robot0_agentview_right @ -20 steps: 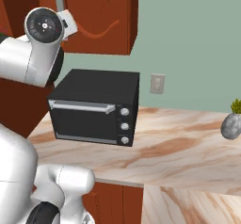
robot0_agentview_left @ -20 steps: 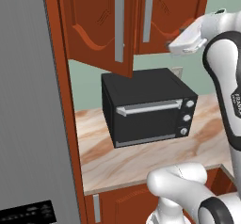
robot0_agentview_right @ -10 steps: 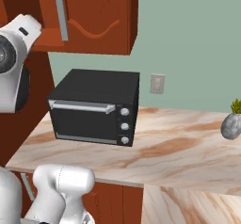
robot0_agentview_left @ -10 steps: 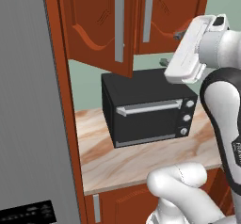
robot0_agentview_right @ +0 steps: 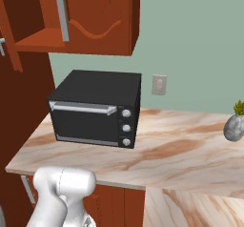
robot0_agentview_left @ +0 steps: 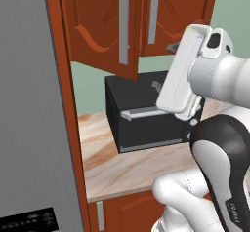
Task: Close all open cabinet doors.
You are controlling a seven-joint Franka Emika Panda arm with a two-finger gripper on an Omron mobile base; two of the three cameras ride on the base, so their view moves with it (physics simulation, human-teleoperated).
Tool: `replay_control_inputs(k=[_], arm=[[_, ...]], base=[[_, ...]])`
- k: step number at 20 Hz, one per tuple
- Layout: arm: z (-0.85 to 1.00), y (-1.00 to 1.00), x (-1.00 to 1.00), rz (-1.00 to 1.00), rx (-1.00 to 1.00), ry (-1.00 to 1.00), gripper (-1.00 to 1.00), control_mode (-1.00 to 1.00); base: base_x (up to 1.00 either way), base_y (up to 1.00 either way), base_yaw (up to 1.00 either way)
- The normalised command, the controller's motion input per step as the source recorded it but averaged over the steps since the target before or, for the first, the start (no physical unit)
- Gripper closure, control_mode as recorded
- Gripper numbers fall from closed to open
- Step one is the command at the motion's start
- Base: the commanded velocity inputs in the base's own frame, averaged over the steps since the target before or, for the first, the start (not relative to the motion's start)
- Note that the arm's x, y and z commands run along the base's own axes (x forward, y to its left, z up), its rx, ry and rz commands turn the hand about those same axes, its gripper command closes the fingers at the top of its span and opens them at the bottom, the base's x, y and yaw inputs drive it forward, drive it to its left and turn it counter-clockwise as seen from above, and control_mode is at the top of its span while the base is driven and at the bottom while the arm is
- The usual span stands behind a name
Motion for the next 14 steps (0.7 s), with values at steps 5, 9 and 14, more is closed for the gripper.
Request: replay_control_inputs(k=[5, 9, 14], arm=[[0.00, 0.55, 0.22, -0.05, -0.14, 0.00, -1.00, -1.00], [0.00, 0.47, 0.36, -0.15, -0.18, 0.00, -1.00, -1.00], [0.00, 0.47, 0.32, -0.16, -0.25, -0.01, -1.00, -1.00]], base=[[0.00, 0.00, 0.00], [0.00, 0.00, 0.00], [0.00, 0.00, 0.00]])
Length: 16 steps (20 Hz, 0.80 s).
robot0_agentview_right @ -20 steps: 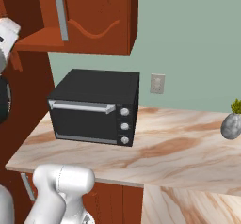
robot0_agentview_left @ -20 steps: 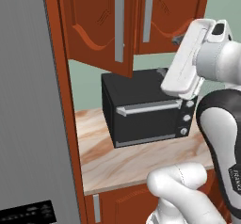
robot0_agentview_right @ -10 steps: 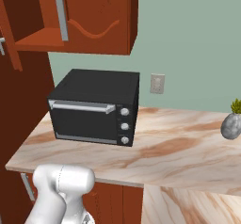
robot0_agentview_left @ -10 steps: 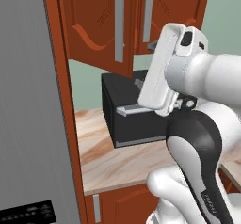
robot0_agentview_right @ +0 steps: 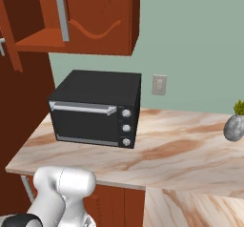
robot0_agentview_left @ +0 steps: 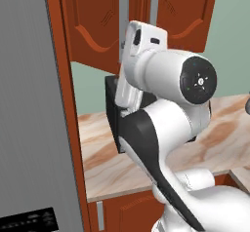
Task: Close all open cabinet doors.
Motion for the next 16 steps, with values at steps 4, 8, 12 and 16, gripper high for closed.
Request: replay_control_inputs(k=[4, 8, 12, 16], arm=[[-0.01, 0.31, 0.52, -0.18, -0.24, -0.01, -1.00, -1.00], [-0.03, 0.13, 0.75, -0.19, -0.18, 0.00, -1.00, -1.00], [-0.08, 0.00, 0.78, -0.14, -0.14, 0.00, -1.00, -1.00], [-0.17, -0.06, 0.75, -0.09, -0.10, 0.00, -1.00, -1.00]], base=[[0.00, 0.00, 0.00], [0.00, 0.00, 0.00], [0.00, 0.00, 0.00], [0.00, 0.00, 0.00]])
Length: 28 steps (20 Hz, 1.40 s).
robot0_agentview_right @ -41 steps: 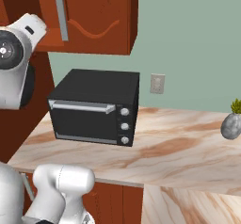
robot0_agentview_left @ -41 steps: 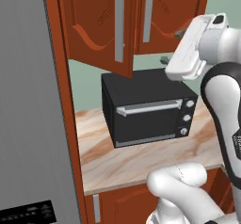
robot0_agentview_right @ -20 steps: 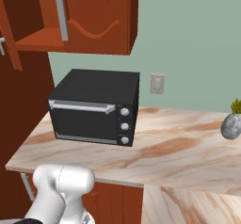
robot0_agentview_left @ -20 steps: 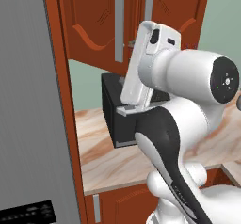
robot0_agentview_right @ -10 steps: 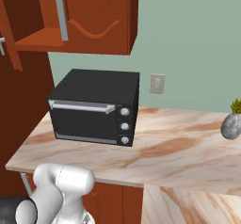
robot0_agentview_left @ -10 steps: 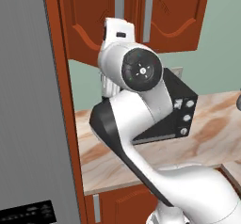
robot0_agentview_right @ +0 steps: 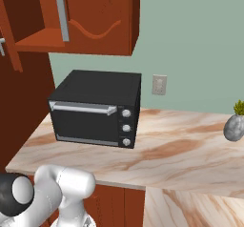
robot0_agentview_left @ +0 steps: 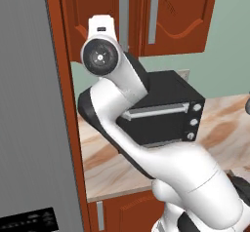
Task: Close all open cabinet doors.
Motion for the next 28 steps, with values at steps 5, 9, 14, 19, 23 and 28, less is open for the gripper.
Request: replay_control_inputs(k=[5, 9, 14, 19, 23, 28], arm=[[-0.20, -0.10, 0.82, -0.07, -0.07, 0.00, -1.00, -1.00], [-0.20, -0.17, 0.85, -0.03, -0.05, 0.00, -1.00, -1.00], [-0.19, -0.27, 0.79, 0.00, -0.03, 0.00, -1.00, -1.00], [-0.17, -0.39, 0.69, 0.00, -0.02, -0.02, -1.00, -1.00], [-0.23, -0.39, 0.63, 0.00, -0.01, -0.01, -1.00, -1.00], [-0.17, -0.43, 0.60, 0.00, 0.00, 0.00, -1.00, -1.00]], base=[[0.00, 0.00, 0.00], [0.00, 0.00, 0.00], [0.00, 0.00, 0.00], [0.00, 0.00, 0.00], [0.00, 0.00, 0.00], [0.00, 0.00, 0.00]])
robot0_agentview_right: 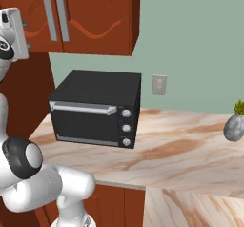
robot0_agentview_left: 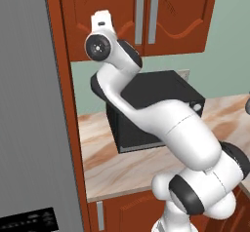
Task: Close all open cabinet doors.
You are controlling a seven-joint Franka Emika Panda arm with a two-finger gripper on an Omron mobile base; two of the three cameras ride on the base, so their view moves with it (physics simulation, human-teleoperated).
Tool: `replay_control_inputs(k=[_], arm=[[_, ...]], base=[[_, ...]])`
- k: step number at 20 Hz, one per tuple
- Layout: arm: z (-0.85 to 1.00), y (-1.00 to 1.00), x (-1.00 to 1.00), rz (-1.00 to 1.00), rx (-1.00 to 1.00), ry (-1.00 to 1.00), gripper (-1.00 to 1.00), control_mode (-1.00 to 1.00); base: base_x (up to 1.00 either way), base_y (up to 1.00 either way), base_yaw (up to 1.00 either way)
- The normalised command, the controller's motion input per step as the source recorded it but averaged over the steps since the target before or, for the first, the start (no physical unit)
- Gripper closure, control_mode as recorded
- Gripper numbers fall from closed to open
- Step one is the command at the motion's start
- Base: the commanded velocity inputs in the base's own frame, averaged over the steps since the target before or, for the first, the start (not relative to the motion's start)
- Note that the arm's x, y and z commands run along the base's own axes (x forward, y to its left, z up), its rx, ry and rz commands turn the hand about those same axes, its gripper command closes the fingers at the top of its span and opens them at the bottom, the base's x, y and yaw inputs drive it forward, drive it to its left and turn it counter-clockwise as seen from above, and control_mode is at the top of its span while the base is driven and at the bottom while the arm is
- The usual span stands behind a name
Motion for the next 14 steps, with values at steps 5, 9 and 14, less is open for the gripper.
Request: replay_control_inputs(k=[5, 9, 14], arm=[[-0.12, -0.49, 0.64, 0.00, 0.00, 0.00, -1.00, -1.00], [-0.22, -0.50, 0.59, 0.00, 0.00, 0.00, -1.00, -1.00], [-0.52, -0.47, 0.34, 0.02, 0.00, 0.00, -1.00, -1.00]], base=[[0.00, 0.00, 0.00], [0.00, 0.00, 0.00], [0.00, 0.00, 0.00]])
